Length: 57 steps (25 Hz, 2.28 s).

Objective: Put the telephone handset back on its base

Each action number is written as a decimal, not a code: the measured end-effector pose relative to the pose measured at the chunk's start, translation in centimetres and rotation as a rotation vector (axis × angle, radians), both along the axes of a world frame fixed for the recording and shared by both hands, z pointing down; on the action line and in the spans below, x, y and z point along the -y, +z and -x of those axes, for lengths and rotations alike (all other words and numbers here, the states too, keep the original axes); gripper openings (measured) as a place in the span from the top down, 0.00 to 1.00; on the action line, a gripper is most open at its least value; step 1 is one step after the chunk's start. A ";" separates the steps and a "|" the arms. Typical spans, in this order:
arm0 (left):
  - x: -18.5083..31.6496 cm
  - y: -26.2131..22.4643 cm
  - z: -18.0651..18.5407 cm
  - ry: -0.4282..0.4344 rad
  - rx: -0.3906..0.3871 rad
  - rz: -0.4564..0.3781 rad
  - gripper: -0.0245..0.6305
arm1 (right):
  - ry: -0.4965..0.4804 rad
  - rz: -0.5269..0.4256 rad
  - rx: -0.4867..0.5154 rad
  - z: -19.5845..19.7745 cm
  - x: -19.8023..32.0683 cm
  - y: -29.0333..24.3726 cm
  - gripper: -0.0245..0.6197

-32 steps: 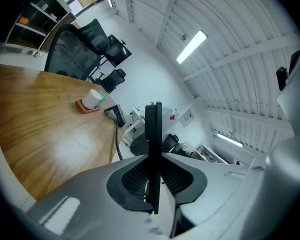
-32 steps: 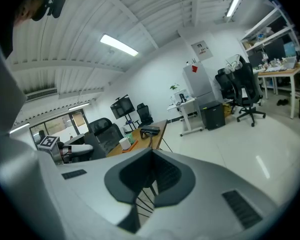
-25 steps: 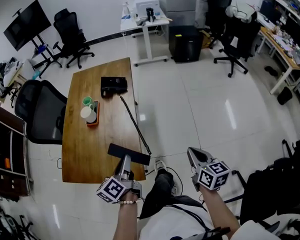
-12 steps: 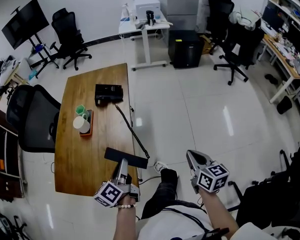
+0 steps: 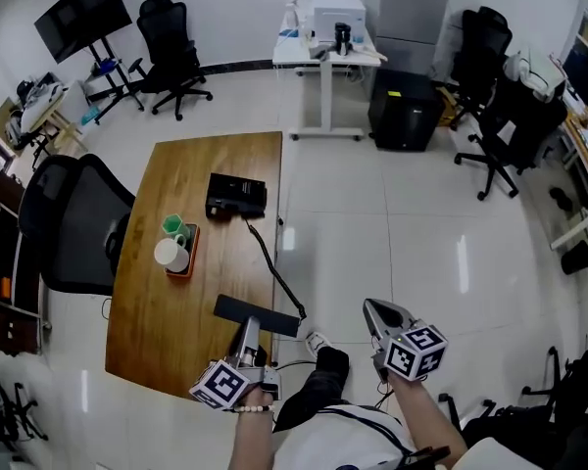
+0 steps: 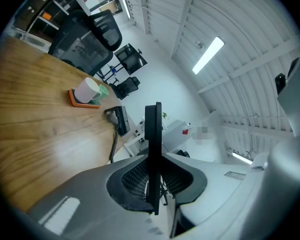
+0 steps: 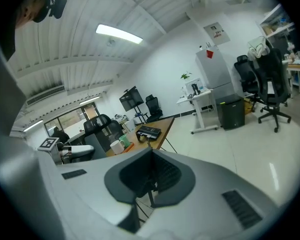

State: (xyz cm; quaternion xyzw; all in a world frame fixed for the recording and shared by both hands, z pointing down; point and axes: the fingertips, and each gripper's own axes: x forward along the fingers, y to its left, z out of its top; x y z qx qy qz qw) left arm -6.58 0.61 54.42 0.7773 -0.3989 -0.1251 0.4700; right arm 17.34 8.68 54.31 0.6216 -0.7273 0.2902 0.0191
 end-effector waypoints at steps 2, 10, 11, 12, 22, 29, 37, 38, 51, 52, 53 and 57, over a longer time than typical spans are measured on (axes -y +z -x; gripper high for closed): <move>1.6 -0.2 -0.3 -0.025 0.002 -0.004 0.85 | -0.034 0.001 0.000 -0.4 2.4 -0.3 0.96; 6.9 -0.4 -2.2 -0.103 0.012 0.012 0.85 | -0.161 0.014 -0.011 -1.8 10.6 -0.9 0.96; 7.3 -0.4 -2.4 -0.112 0.015 0.014 0.85 | -0.168 0.012 -0.011 -2.1 11.4 -1.0 0.96; 7.7 -0.4 -2.6 -0.122 0.019 0.014 0.85 | -0.175 0.009 -0.011 -2.3 12.3 -1.2 0.96; 11.8 -0.5 -3.6 -0.165 -0.014 -0.014 0.85 | -0.270 -0.012 0.008 -0.7 18.2 -1.8 0.96; 17.3 0.9 -4.4 -0.151 -0.034 -0.038 0.85 | -0.333 -0.011 0.004 -0.1 21.5 -2.0 0.96; 23.3 2.3 -4.9 -0.175 -0.011 -0.033 0.85 | -0.378 -0.025 -0.003 -1.1 27.4 -2.8 0.96; 24.1 2.6 -5.0 -0.174 -0.010 -0.031 0.85 | -0.384 -0.025 -0.003 -1.2 28.1 -2.7 0.96; 30.4 7.7 -4.5 -0.164 -0.061 -0.041 0.85 | -0.452 -0.014 -0.014 -0.9 34.2 -1.5 0.96; 30.8 8.2 -4.4 -0.167 -0.062 -0.040 0.85 | -0.459 -0.012 -0.014 -0.8 34.5 -1.4 0.96; 31.1 8.7 -4.3 -0.170 -0.064 -0.039 0.85 | -0.464 -0.010 -0.014 -0.7 34.8 -1.3 0.96; 32.3 10.0 -4.3 -0.179 -0.084 -0.033 0.85 | -0.472 0.006 -0.020 -1.0 35.6 -0.7 0.96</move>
